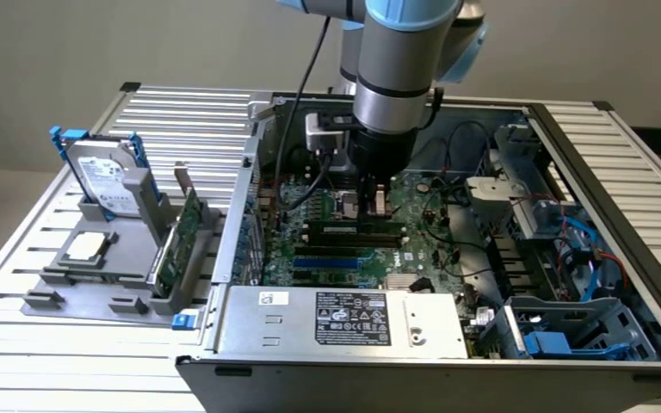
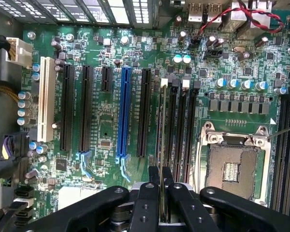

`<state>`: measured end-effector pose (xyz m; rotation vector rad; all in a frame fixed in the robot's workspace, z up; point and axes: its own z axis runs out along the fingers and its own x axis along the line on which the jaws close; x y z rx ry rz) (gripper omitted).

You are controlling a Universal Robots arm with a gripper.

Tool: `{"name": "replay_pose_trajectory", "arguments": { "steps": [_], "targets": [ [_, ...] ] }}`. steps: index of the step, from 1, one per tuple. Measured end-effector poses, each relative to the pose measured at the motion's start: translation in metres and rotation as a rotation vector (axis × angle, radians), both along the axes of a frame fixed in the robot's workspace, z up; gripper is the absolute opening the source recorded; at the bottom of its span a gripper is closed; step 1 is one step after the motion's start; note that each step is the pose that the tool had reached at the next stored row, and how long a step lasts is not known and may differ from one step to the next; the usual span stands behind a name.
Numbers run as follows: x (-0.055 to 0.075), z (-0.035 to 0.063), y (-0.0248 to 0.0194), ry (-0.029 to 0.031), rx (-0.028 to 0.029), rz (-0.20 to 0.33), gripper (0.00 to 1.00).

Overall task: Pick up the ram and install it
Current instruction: 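Insert the ram into the slot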

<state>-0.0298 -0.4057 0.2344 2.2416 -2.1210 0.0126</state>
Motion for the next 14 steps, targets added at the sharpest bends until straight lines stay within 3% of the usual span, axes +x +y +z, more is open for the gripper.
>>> {"name": "replay_pose_trajectory", "arguments": {
  "steps": [14],
  "targets": [
    [0.0007,-0.0044,0.0000,-0.0009,-0.0004,0.000,0.14]
  ]
}}
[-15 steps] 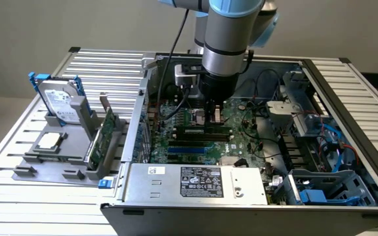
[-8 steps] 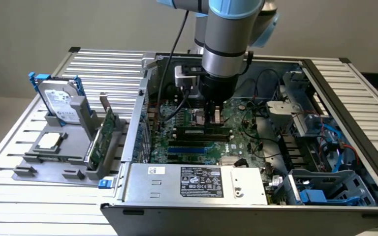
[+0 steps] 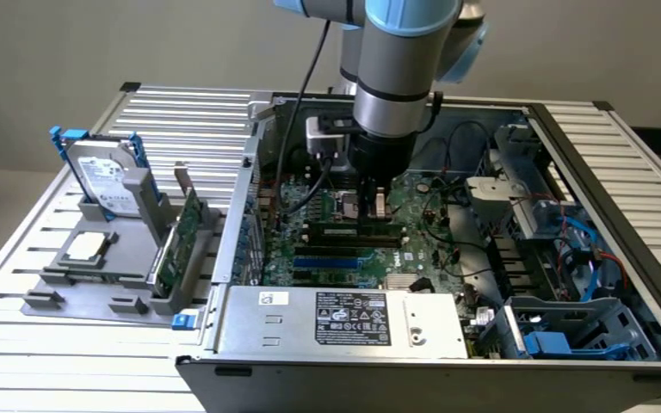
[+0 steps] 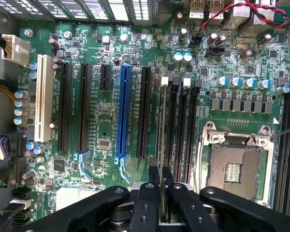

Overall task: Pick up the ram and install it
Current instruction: 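Insert the ram into the slot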

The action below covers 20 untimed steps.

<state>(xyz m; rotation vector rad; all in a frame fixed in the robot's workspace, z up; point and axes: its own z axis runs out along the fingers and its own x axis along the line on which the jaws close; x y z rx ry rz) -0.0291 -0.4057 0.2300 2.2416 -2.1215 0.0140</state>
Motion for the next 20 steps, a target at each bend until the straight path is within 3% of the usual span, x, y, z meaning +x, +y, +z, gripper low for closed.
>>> {"name": "replay_pose_trajectory", "arguments": {
  "steps": [20],
  "targets": [
    [0.0001,-0.0040,0.0009,0.0000,-0.0001,-0.002,0.14]
  ]
}}
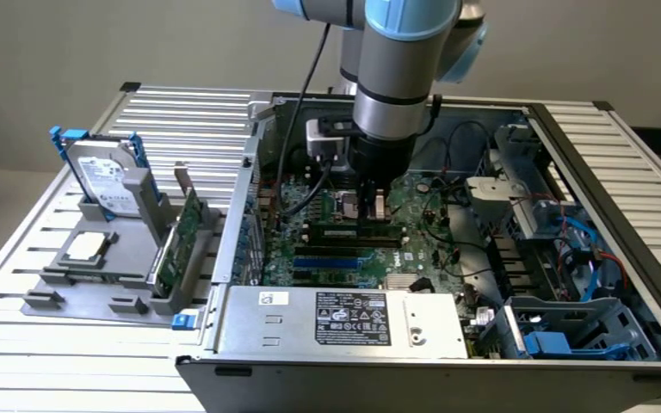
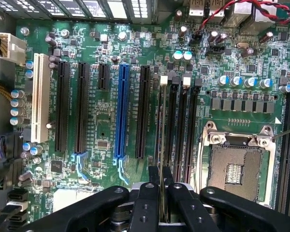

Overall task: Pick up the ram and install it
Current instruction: 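Insert the ram into the slot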

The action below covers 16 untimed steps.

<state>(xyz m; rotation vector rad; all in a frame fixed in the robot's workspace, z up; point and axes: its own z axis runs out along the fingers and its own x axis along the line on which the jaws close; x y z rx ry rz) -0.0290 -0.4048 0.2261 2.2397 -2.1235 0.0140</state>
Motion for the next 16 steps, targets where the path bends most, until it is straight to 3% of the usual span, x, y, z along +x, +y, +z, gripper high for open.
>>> {"name": "replay_pose_trajectory", "arguments": {
  "steps": [16],
  "targets": [
    [0.0000,-0.0011,0.0005,-0.0001,-0.0001,-0.022,0.14]
  ]
}}
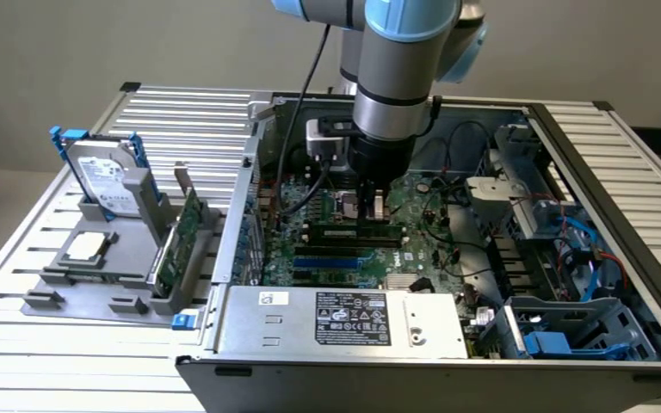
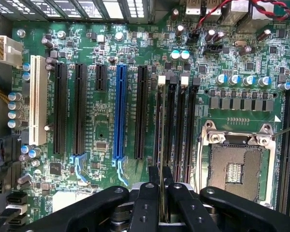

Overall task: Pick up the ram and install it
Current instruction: 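Insert the ram into the slot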

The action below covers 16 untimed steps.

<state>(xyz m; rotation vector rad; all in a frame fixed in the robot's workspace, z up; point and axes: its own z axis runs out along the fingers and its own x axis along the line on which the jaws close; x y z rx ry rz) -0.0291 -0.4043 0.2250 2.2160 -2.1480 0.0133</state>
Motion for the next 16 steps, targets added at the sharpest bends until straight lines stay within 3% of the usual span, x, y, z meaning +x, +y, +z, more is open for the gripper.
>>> {"name": "replay_pose_trajectory", "arguments": {
  "steps": [16],
  "targets": [
    [0.0001,-0.0004,0.0000,0.0000,-0.0053,-0.005,0.14]
  ]
}}
